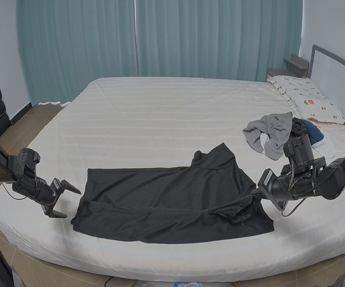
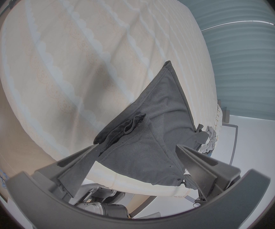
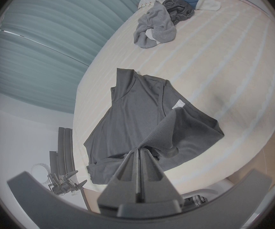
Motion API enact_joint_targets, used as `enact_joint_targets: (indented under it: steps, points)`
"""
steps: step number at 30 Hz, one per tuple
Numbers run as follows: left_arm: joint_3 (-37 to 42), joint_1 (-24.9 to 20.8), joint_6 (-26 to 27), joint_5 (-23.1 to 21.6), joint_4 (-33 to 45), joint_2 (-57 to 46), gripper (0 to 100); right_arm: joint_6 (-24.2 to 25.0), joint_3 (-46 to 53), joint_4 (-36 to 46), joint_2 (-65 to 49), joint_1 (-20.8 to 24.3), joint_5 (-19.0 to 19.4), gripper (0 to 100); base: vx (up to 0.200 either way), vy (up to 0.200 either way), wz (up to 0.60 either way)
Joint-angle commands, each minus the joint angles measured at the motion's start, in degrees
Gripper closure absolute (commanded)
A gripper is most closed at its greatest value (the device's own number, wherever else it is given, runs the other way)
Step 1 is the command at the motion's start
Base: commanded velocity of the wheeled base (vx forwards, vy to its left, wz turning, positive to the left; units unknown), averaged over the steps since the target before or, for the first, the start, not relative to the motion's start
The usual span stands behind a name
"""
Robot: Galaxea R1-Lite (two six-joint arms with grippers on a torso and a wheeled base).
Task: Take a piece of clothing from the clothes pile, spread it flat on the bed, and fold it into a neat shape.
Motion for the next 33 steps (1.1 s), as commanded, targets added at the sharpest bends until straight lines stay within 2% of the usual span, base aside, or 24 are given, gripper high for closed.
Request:
enact_joint_targets:
  steps: [1,8,12,15,16,20,26,33]
  points:
    - [0.0,0.0,0.0,0.0,0.0,0.0,0,-0.1,0.0,1.6,-1.8,0.3,0.1,100,0.000,0.000,0.00]
    - [0.0,0.0,0.0,0.0,0.0,0.0,0,-0.7,1.8,4.6,-1.8,0.9,0.1,100,0.000,0.000,0.00]
    - [0.0,0.0,0.1,0.0,-0.1,0.0,0,-4.0,2.8,7.2,-2.0,1.2,0.3,100,0.000,0.000,0.00]
    - [0.0,0.0,0.1,0.0,-0.1,0.0,0,-4.7,2.8,7.7,-1.7,1.0,0.2,100,0.000,0.000,0.00]
    - [0.0,0.0,0.1,0.0,-0.1,0.0,0,-4.8,2.8,7.7,-1.6,1.0,0.2,0,0.000,0.000,0.00]
    - [0.0,0.0,0.1,0.0,-0.1,0.0,0,-7.4,3.0,7.8,0.8,0.8,0.1,0,0.000,0.000,0.00]
    - [0.0,0.0,0.1,0.0,-0.1,0.0,0,-8.5,2.2,7.2,2.9,-0.5,0.0,0,0.000,0.000,0.00]
    - [0.0,-0.1,0.1,0.1,-0.1,0.0,0,-13.9,1.8,3.3,7.0,-4.2,0.9,0,0.000,0.000,0.00]
